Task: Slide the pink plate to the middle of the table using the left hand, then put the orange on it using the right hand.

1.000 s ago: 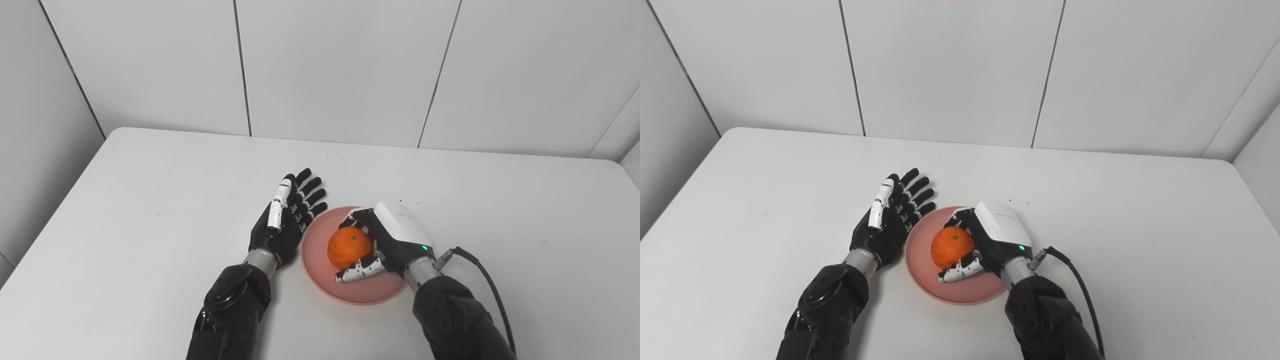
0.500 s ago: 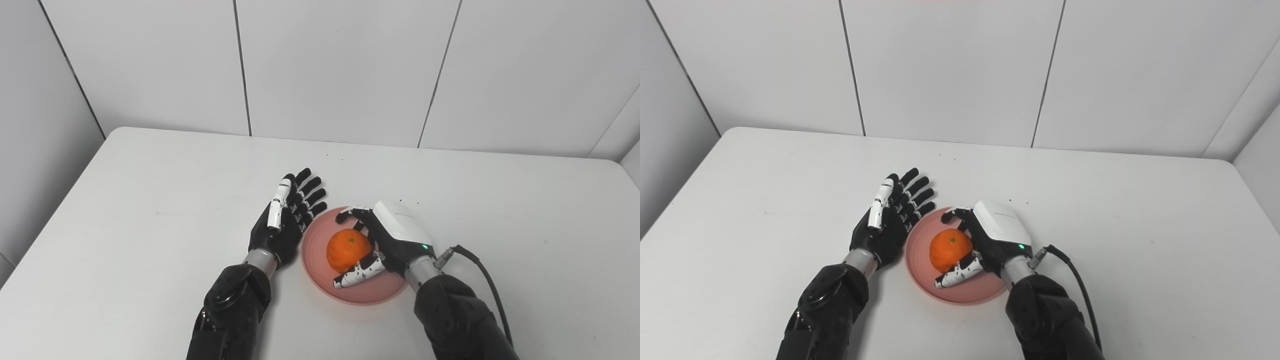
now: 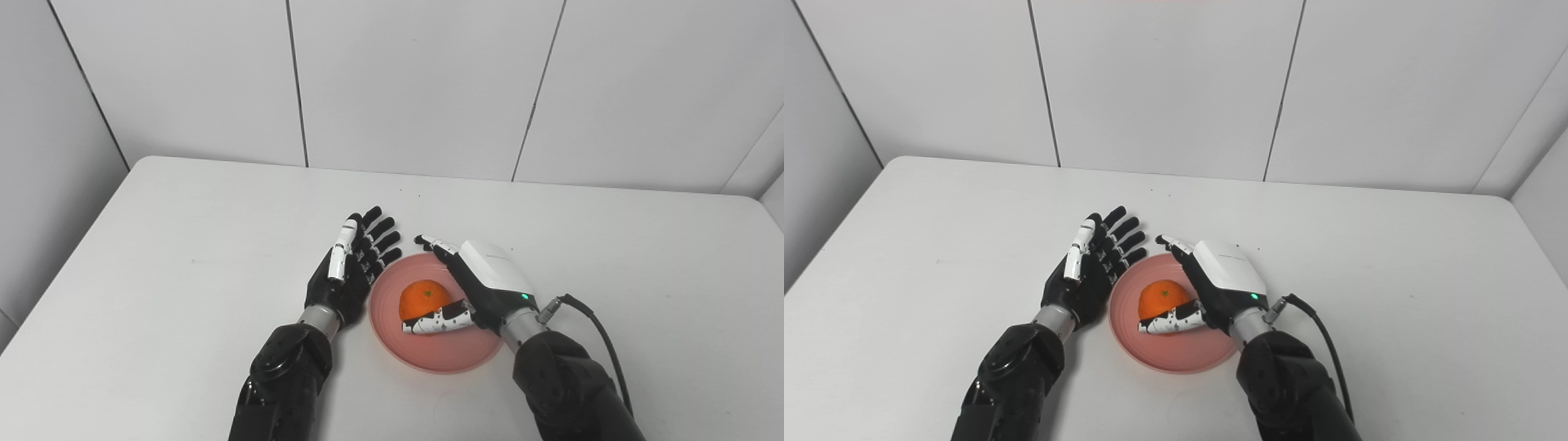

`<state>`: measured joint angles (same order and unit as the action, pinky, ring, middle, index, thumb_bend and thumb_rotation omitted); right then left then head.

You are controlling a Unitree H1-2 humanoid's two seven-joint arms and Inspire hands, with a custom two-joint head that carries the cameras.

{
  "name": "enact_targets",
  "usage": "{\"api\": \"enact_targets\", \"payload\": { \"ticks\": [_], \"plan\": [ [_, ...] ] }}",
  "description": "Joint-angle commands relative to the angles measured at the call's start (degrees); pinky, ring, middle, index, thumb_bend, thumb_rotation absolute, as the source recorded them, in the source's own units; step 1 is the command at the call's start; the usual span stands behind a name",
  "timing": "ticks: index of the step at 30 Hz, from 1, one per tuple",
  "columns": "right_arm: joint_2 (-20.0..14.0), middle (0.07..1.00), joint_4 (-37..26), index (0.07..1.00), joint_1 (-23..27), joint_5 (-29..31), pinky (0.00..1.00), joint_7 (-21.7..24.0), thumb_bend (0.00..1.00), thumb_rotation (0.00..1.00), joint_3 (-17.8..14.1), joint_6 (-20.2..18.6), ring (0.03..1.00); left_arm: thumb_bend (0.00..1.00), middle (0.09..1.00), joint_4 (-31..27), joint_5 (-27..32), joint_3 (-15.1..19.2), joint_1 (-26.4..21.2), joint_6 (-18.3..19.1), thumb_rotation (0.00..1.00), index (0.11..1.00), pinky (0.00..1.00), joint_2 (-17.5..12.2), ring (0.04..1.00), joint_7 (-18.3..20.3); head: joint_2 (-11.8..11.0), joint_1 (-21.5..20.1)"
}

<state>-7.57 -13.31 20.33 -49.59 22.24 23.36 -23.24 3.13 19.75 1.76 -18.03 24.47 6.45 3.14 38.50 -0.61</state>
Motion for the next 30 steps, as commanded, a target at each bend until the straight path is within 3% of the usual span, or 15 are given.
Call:
{"api": "enact_targets", "payload": {
  "ticks": [1,9,14,15,19,21,25,30],
  "plan": [
    [-0.72,0.906,-3.88,0.932,2.79,0.55,0.8,0.32,1.0,0.45,-1.15,1.0,0.878,0.36,0.913,0.95,-0.56,0.01,-0.35,1.26,1.0,0.915,0.88,-0.19,0.899,-0.23,-0.07,0.06],
    [-3.85,0.958,-6.85,0.986,4.45,4.13,0.86,4.97,1.0,0.56,-2.62,0.75,0.928,0.36,0.91,1.04,-1.04,-0.11,-0.48,1.15,1.0,0.914,0.89,-0.11,0.896,-0.5,-0.1,-0.27],
    [-4.31,0.976,-10.41,0.997,5.14,14.68,0.84,8.61,1.0,0.52,-7.12,-0.38,0.935,0.35,0.911,0.75,-0.81,-0.03,-0.49,1.69,1.0,0.916,0.88,-0.02,0.896,-0.75,-0.17,-0.21],
    [-4.29,0.976,-11.6,0.997,5.06,16.78,0.84,7.94,1.0,0.52,-8.55,0.43,0.934,0.35,0.911,0.86,-0.63,0.05,-0.55,1.66,1.0,0.916,0.88,-0.03,0.896,-0.58,-0.12,-0.21],
    [-3.23,0.95,-13.62,0.965,4.31,22.82,0.85,2.66,1.0,0.66,-13.13,5.16,0.917,0.36,0.917,0.84,-0.25,0.18,-0.54,1.41,1.0,0.913,0.9,0.05,0.915,-0.29,-0.22,-0.28],
    [-3.25,0.947,-13.72,0.964,3.81,22.35,0.85,-0.15,1.0,0.7,-14.11,6.54,0.914,0.36,0.917,0.89,-0.68,0.06,-0.42,0.63,1.0,0.91,0.9,0.04,0.914,-0.34,-0.34,-0.63],
    [-3.1,0.951,-14.02,0.975,0.24,21.2,0.82,-8.08,0.96,0.92,-17.75,9.55,0.908,0.38,0.915,0.55,-3.74,-1.24,0.18,-2.56,1.0,0.91,0.89,-0.79,0.905,-0.36,-0.48,-0.58],
    [-2.1,0.952,-12.21,0.972,-5.44,22.14,0.84,-12.63,0.86,1.0,-19.47,10.45,0.921,0.38,0.923,-0.08,-7.04,-2.62,0.62,-5.71,1.0,0.922,0.89,-2.02,0.909,0.21,-0.57,-0.39]
  ]
}}
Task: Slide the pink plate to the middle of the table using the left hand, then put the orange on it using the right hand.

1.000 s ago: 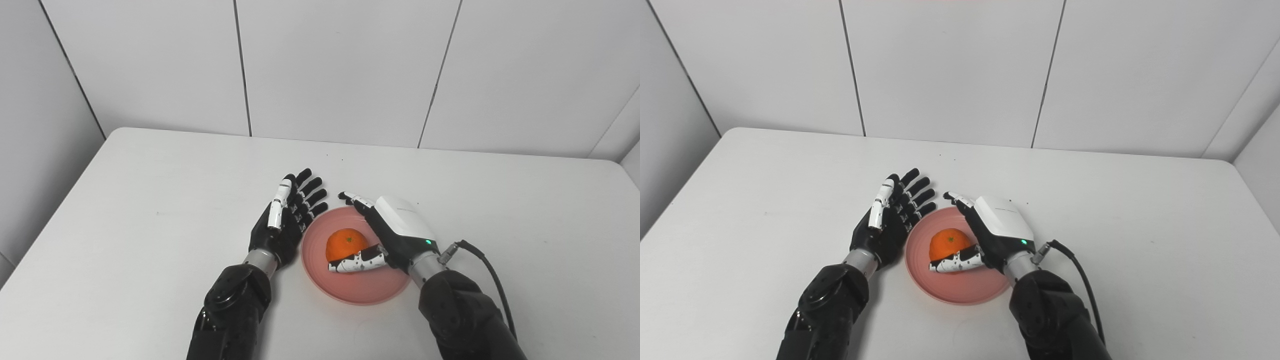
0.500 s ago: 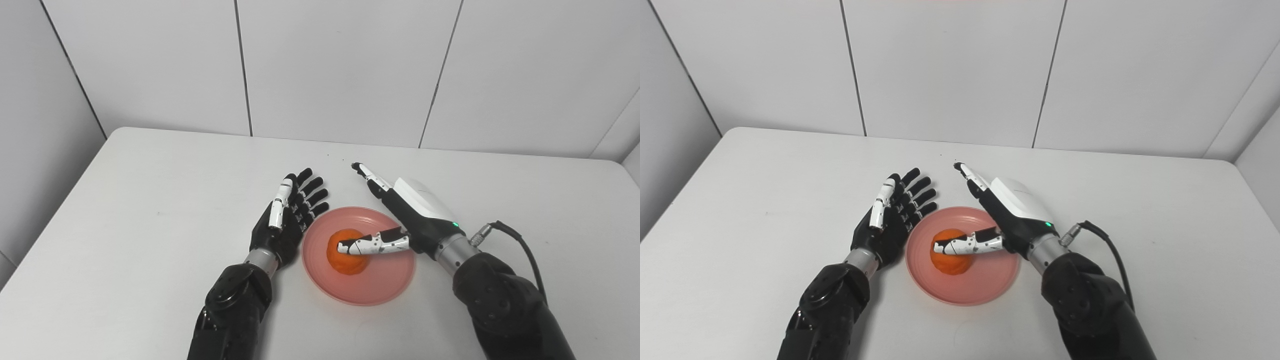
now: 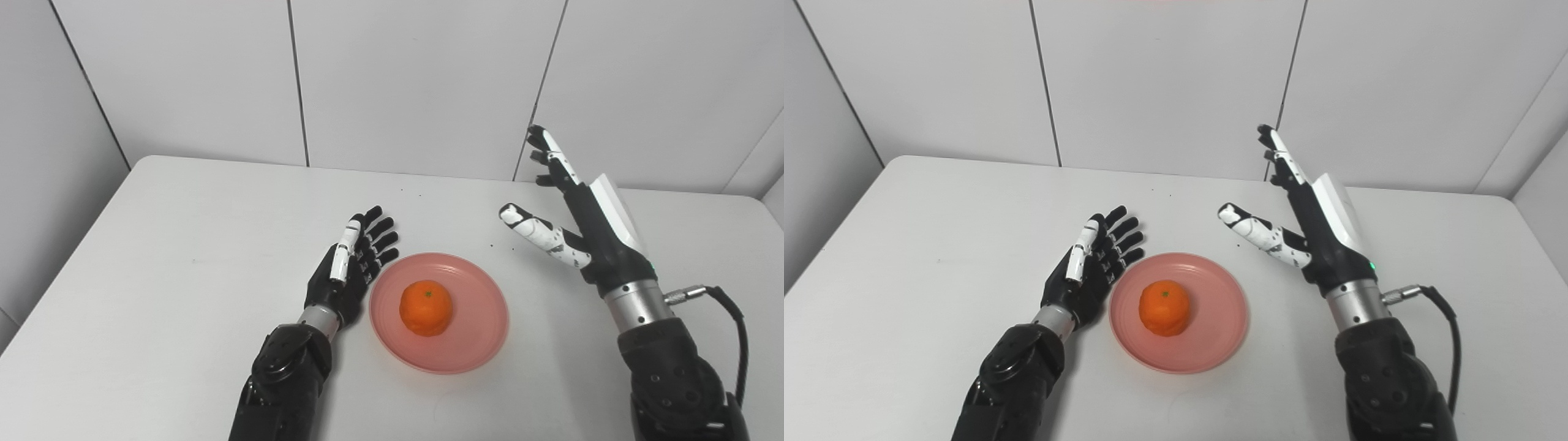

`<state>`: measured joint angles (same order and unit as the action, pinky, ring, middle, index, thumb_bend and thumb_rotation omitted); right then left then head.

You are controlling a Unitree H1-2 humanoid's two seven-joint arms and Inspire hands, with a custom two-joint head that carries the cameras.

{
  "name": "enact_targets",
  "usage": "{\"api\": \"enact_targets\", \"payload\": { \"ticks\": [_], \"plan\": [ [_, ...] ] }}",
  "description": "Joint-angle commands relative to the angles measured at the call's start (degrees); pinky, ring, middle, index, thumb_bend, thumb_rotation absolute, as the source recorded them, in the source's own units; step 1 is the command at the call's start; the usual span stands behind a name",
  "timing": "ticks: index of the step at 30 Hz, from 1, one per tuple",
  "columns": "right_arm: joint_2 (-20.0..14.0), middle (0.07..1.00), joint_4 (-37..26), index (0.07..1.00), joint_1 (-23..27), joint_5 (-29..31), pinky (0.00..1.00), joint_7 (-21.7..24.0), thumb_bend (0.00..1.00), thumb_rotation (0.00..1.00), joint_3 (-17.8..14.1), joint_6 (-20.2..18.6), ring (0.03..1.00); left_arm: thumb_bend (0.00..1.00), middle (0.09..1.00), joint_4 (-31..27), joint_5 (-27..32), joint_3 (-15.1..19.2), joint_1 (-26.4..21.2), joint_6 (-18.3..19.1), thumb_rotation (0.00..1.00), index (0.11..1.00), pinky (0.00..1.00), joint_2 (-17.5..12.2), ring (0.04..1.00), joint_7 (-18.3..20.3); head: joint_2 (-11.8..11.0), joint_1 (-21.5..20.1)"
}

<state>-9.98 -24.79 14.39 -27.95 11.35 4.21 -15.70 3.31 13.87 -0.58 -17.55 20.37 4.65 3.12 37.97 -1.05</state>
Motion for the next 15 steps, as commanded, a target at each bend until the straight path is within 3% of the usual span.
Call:
{"api": "enact_targets", "payload": {
  "ticks": [1,4,10,15],
  "plan": [
    [1.29,0.953,1.05,0.972,-0.67,3.54,0.85,-2.55,0.85,1.0,-1.47,3.49,0.922,0.38,0.924,-0.55,-2.0,-0.85,0.2,-2.58,1.0,0.923,0.89,-0.9,0.91,0.69,-0.14,0.28],
    [3.61,0.968,5.7,0.974,-2.23,11.08,0.87,-3.9,0.81,1.0,-3.99,4.76,0.937,0.41,0.968,-0.85,-3.64,-2.17,0.3,-6.0,1.0,0.969,0.95,-2.87,0.955,2.56,-0.55,0.09],
    [5.94,0.965,9.76,0.976,-2.02,16.49,0.89,-6.49,0.83,1.0,-5.63,6.49,0.942,0.45,1.0,-2.15,-5.77,-2.46,1.28,-9.85,1.0,1.0,1.0,-4.03,0.999,2.58,-1.15,0.38],
    [6.4,0.995,11.48,0.999,-2.26,21.36,0.95,-6.05,0.82,1.0,-6.06,6.15,0.976,0.41,1.0,-3.03,-7.88,-2.29,1.91,-11.89,1.0,1.0,1.0,-4.51,1.0,2.14,-1.41,0.65]
  ]
}}
